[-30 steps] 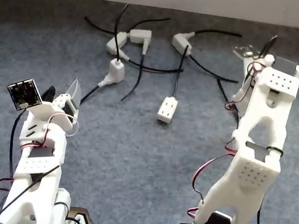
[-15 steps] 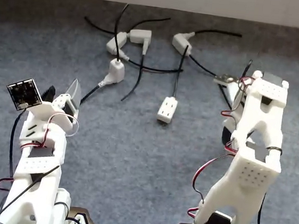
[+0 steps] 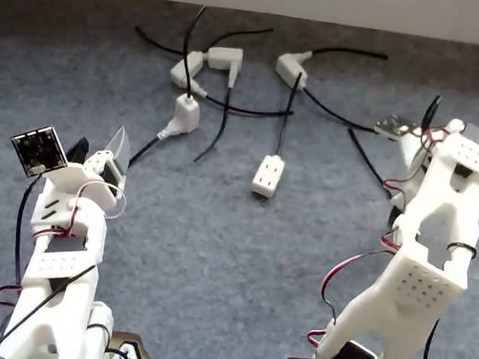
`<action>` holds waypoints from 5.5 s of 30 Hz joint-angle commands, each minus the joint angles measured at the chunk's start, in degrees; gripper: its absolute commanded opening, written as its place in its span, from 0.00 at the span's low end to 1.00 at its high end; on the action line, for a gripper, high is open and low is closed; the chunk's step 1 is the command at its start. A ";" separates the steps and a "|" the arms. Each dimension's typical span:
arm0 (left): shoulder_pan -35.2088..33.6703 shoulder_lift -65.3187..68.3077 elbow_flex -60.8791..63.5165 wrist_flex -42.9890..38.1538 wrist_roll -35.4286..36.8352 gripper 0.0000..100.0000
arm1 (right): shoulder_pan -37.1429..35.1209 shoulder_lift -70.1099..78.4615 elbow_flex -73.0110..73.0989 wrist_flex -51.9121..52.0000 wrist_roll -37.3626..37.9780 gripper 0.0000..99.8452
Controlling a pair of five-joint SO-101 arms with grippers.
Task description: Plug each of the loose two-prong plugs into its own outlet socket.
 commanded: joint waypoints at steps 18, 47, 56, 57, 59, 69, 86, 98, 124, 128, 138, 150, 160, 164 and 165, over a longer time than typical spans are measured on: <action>1.10 -0.48 -0.13 -1.23 0.00 0.25 | 2.86 7.08 -5.05 -4.53 2.90 0.25; 0.92 -0.48 -0.13 -1.23 0.00 0.25 | 5.93 22.55 -2.15 -10.95 -2.29 0.21; 0.92 -0.48 -0.13 -1.23 0.00 0.25 | 3.74 24.92 -2.24 -10.95 -2.37 0.11; 0.92 -0.48 -0.13 -1.23 0.00 0.25 | 3.65 24.92 -2.33 -10.95 -2.37 0.09; 0.92 -0.48 -0.13 -1.23 0.00 0.25 | 3.91 24.92 -4.53 -10.59 -2.37 0.06; 0.92 -0.48 -0.13 -1.23 0.00 0.25 | 3.65 24.92 -39.08 3.74 -7.91 0.01; 1.36 -0.31 -0.57 -1.32 0.44 0.25 | -5.58 19.21 -74.95 3.82 -20.57 0.01; 7.96 -0.66 -0.66 -8.70 3.08 0.25 | -19.74 -6.37 -60.88 3.91 -37.10 0.01; 33.98 -0.66 -29.93 9.58 -7.12 0.25 | -41.10 -52.88 -25.01 3.65 -69.27 0.01; 39.25 -0.75 -31.25 11.60 -8.79 0.25 | -43.03 -55.52 -24.66 3.65 -69.27 0.01; 46.20 -17.36 -23.34 11.96 -8.79 0.25 | -44.88 -57.89 -24.57 3.38 -69.36 0.01; 49.71 -42.42 -10.51 11.96 -8.79 0.25 | -44.88 -66.95 -14.02 1.45 -72.62 0.01; 55.08 -42.51 -10.77 15.12 -8.88 0.25 | -47.96 -85.76 38.46 -39.87 -68.48 0.01; 54.73 -42.51 -10.51 15.12 -8.88 0.25 | -47.96 -90.95 45.93 -43.56 -68.13 0.01; 54.73 -42.51 -10.33 15.12 -8.88 0.25 | -47.96 -91.30 45.67 -42.33 -68.13 0.01</action>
